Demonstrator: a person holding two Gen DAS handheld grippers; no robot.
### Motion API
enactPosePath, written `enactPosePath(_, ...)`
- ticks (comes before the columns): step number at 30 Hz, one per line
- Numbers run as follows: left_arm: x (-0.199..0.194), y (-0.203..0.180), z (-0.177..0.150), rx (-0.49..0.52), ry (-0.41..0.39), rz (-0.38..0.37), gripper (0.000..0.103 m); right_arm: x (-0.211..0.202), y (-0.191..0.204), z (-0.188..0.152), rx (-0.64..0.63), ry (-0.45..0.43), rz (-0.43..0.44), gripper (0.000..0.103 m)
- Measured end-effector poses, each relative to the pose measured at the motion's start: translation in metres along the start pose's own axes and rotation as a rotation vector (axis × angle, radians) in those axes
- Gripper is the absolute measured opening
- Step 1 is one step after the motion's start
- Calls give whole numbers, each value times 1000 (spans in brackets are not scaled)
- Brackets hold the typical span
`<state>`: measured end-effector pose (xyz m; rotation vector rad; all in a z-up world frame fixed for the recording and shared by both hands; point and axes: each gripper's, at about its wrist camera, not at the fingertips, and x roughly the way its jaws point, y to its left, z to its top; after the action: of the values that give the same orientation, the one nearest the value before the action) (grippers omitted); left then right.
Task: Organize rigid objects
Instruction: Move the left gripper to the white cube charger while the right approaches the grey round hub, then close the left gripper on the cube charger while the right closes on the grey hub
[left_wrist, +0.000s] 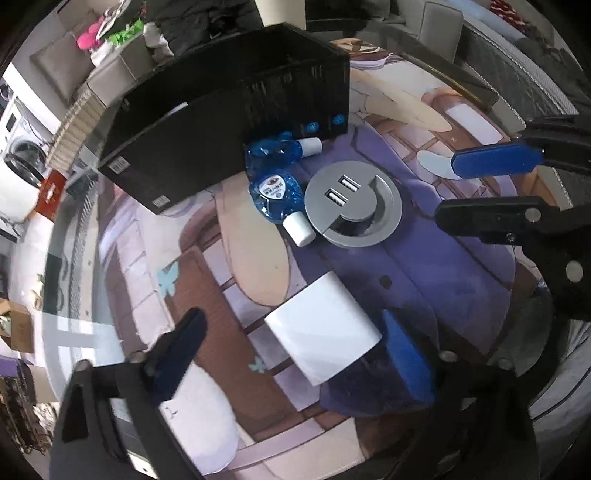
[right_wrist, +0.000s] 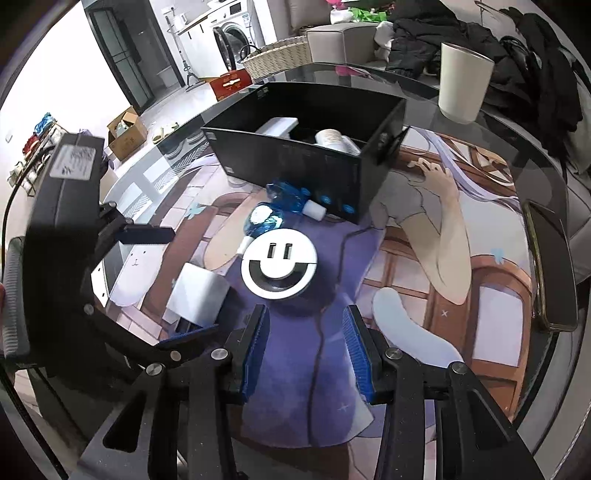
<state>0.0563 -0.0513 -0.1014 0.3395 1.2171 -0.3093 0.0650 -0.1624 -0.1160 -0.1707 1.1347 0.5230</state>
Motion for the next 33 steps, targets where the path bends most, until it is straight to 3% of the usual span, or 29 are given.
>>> enactPosePath(1,0,2,1,-10,7,-29,79,2,-1,1,3,1,0,42)
enactPosePath(3,0,6,3,-31,20,-99,58,5,-1,2,13,7,3,42)
enactPosePath(12,-2,24,-7,-59,24,-95,58,21,8,10,25,22,-11,53)
enactPosePath(16,-2,33,-13,-66,26,-93,58,29,15,19,24,21,-23,53)
enactPosePath(20,-3,45,-15,-86,34,-95,69,38,22,28,17,25,-34,53)
enactPosePath(33,-5,71,-27,-127,33,-98,69,63,41,44,-16,65,-50,60)
